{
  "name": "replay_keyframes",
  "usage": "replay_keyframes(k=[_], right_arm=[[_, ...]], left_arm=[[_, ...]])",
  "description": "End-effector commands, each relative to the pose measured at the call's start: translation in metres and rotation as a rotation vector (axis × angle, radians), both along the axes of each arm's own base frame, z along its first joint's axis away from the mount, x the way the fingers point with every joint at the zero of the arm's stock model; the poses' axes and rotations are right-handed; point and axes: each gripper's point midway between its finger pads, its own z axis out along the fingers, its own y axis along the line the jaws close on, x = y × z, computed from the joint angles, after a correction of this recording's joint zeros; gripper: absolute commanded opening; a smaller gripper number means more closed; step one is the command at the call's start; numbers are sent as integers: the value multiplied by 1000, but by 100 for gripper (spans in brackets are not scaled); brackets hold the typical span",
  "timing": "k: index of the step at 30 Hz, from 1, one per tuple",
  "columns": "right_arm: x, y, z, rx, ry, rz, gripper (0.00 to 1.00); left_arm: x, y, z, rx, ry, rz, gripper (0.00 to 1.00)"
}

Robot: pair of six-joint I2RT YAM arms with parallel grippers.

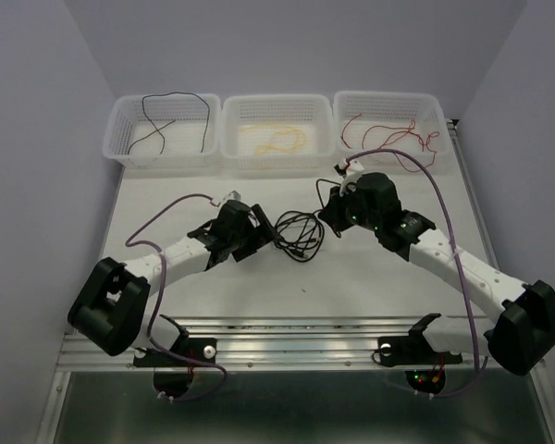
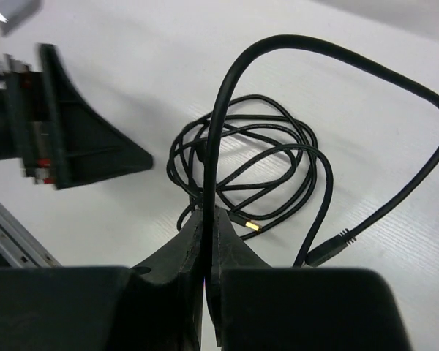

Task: Untangle the cables

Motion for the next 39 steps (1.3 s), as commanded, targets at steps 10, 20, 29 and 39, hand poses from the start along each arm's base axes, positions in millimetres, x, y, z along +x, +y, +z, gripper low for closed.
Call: replay_keyframes(k=[10, 20, 29, 39], right_arm=[[3, -29, 225, 301, -390, -185, 1], [-22, -5, 295, 403, -466, 13, 1], [-15, -27, 300, 397, -494, -114, 1], [3, -62, 249, 295, -451, -337, 1]], left_arm=[[38, -74, 7, -43, -29, -103, 96], [44, -87, -2, -32, -12, -138, 94], [35, -100, -36, 53, 43, -199, 67], [49, -77, -12, 196, 18, -103, 0]])
